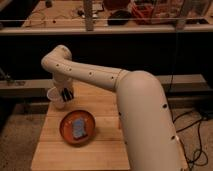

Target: Place the eraser in the ceramic cup

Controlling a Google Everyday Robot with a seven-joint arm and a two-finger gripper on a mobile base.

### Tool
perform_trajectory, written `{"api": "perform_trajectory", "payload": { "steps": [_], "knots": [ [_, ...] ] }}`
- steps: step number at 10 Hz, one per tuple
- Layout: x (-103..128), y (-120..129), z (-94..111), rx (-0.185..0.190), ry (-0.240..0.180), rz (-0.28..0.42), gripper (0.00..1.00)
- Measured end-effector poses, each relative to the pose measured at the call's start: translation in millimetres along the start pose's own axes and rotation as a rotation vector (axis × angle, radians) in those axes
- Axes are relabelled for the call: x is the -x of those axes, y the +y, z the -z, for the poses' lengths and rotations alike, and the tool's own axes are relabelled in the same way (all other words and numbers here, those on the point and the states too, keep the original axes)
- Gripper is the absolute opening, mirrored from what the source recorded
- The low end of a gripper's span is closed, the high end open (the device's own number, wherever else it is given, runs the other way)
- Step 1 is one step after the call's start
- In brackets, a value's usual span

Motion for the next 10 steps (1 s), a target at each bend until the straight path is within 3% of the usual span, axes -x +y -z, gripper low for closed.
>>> {"api": "perform_trajectory", "payload": {
  "steps": [5, 10],
  "knots": [
    [-1.4, 1.9, -1.3, -0.005, 0.002, -0.003, 0.07],
    [-2.1, 1.9, -2.2, -0.01, 0.003, -0.002, 0.07]
  ]
}}
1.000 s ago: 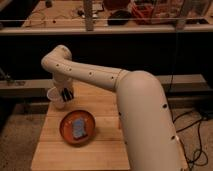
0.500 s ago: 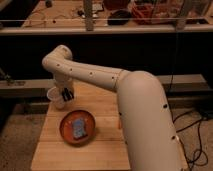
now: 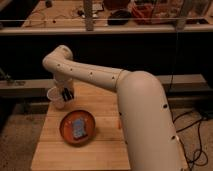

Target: Place the eraser in the ceramic cup

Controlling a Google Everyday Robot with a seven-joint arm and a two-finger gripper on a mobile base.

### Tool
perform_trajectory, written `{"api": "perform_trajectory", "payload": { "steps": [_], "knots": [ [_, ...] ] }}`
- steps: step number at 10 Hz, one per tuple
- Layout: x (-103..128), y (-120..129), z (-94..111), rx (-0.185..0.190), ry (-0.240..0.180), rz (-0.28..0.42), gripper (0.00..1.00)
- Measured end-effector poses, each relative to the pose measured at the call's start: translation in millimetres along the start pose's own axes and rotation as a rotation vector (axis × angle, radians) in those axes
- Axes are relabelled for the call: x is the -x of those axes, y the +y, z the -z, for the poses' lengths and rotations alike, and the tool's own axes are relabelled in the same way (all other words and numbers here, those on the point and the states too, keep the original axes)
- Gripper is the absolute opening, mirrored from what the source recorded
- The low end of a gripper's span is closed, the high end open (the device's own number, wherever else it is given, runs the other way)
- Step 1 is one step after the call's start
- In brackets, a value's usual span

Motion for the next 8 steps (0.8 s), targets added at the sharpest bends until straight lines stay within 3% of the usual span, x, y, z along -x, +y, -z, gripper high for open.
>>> {"api": "perform_trajectory", "payload": {
  "steps": [8],
  "knots": [
    [-1.3, 0.8, -2.2, -0.005, 0.002, 0.001, 0.07]
  ]
}}
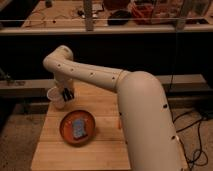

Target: Place the eraser in the ceramic cup

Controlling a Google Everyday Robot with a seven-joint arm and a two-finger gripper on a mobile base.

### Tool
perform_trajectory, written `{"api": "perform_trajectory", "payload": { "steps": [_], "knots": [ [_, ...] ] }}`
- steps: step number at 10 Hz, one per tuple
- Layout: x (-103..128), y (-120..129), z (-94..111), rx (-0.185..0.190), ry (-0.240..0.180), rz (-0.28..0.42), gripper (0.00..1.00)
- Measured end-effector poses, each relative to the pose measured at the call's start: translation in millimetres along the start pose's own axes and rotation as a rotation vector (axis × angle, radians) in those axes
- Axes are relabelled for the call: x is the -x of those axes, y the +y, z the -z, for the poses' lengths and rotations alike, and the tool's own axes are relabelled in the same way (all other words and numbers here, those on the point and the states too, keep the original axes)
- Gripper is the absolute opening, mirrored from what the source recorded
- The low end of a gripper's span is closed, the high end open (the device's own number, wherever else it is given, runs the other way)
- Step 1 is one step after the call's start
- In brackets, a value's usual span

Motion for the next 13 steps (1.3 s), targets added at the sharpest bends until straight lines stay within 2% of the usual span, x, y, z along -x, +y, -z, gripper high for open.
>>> {"api": "perform_trajectory", "payload": {
  "steps": [13],
  "knots": [
    [-2.2, 0.0, -2.6, -0.011, 0.005, 0.001, 0.07]
  ]
}}
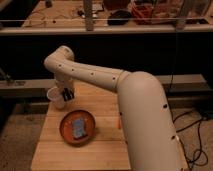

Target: Place the eraser in the ceramic cup

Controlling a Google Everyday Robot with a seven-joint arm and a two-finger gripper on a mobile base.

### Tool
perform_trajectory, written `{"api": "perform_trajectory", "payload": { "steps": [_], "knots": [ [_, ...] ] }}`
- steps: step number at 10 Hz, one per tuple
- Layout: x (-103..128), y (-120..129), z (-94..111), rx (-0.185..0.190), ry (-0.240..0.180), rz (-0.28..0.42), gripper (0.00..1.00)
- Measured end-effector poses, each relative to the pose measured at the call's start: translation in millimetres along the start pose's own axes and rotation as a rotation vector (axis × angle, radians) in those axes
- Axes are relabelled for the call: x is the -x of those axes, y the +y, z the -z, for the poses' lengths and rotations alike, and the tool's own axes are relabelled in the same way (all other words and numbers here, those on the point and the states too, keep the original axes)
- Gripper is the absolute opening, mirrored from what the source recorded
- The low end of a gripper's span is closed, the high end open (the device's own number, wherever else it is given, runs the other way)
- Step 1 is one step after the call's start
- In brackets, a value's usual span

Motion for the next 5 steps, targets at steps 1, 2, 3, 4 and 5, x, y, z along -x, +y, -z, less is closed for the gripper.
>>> {"api": "perform_trajectory", "payload": {
  "steps": [1, 2, 3, 4, 5],
  "knots": [
    [0.1, 0.1, -0.8, -0.001, -0.001, 0.0, 0.07],
    [-0.1, 0.1, -1.0, -0.002, 0.0, 0.0, 0.07],
    [-0.5, 0.2, -1.0, -0.003, 0.001, 0.0, 0.07],
    [-0.5, 0.1, -1.4, -0.004, 0.001, 0.001, 0.07],
    [-0.8, 0.1, -1.3, -0.005, 0.001, 0.001, 0.07]
  ]
}}
